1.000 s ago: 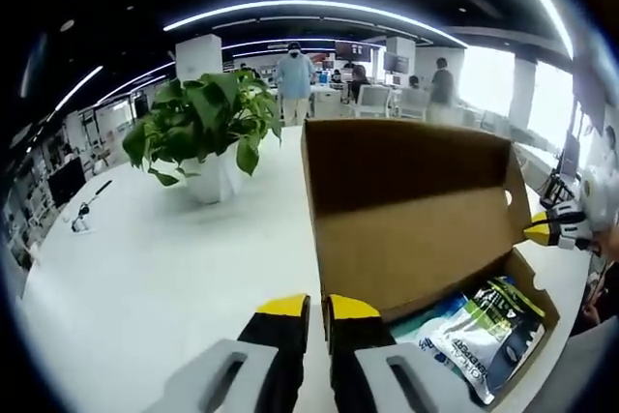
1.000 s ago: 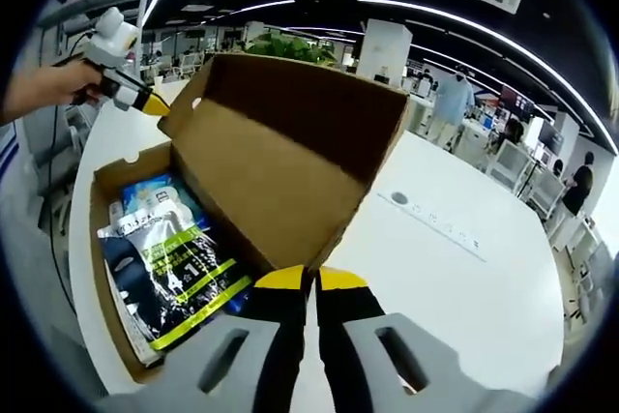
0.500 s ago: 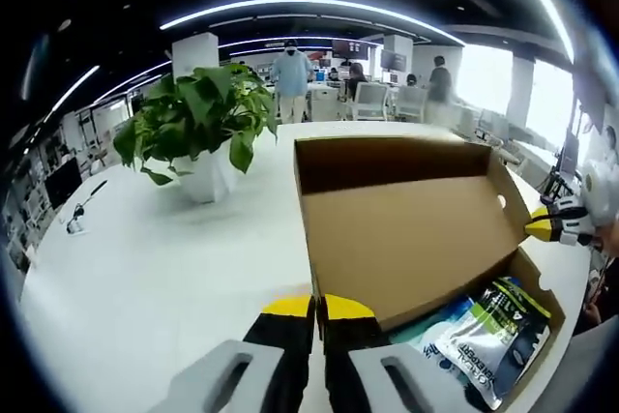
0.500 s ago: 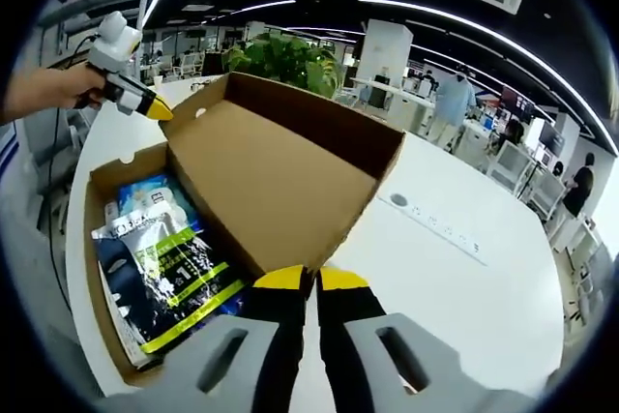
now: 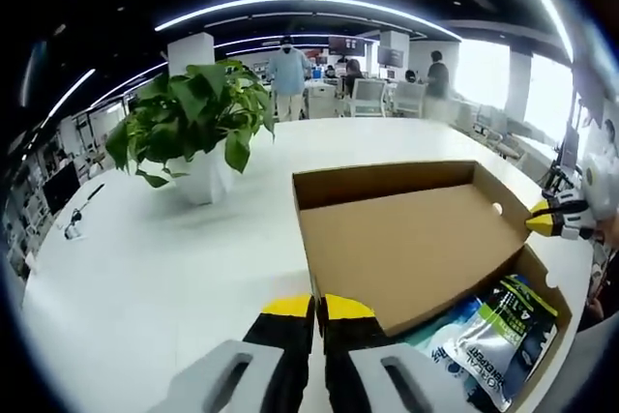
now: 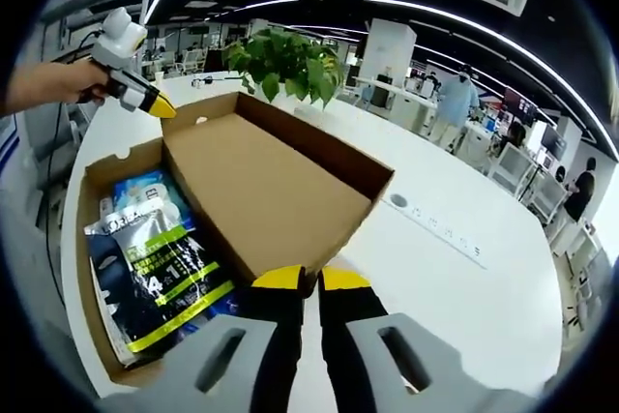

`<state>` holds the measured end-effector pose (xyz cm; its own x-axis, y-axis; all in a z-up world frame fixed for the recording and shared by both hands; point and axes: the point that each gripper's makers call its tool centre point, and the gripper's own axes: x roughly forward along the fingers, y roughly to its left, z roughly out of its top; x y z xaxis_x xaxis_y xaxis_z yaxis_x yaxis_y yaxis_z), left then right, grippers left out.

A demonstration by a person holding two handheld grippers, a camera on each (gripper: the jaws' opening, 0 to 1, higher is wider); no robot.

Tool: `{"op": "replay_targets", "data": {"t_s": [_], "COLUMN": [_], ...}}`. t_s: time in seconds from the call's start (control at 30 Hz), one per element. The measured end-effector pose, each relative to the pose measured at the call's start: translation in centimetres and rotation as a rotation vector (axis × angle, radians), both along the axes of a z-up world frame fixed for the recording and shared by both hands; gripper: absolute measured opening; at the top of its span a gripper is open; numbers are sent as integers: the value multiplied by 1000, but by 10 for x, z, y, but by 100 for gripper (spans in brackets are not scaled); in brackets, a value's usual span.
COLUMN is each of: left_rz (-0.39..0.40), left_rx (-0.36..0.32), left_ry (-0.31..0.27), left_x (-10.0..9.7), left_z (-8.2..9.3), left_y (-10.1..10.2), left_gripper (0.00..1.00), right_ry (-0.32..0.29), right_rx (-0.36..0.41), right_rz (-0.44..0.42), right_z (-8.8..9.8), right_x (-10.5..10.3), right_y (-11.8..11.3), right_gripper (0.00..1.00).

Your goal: Operate the shoe box by opening the lid, removing the specified soft item, and placing it in the target area until the item is outside and the box remains undamaged.

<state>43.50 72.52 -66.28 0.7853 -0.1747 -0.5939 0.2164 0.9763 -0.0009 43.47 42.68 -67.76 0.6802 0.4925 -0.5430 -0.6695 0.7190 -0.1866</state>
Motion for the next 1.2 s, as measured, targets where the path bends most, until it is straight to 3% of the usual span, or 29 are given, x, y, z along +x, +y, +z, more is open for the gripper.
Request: {"op": "replay_targets", "data": {"t_s": [1.2], "left_rz": [24], "left_rx": [-6], "left_ry": [26], "left_x": [6], "left_z": [-12], "left_y": [1], "left_gripper": [2], "right_ry": [66], "right_rx": [36], "right_rz": [-18], "right_z": [-11], "right_x": [13], "right_y": [4], "right_gripper": [4]}}
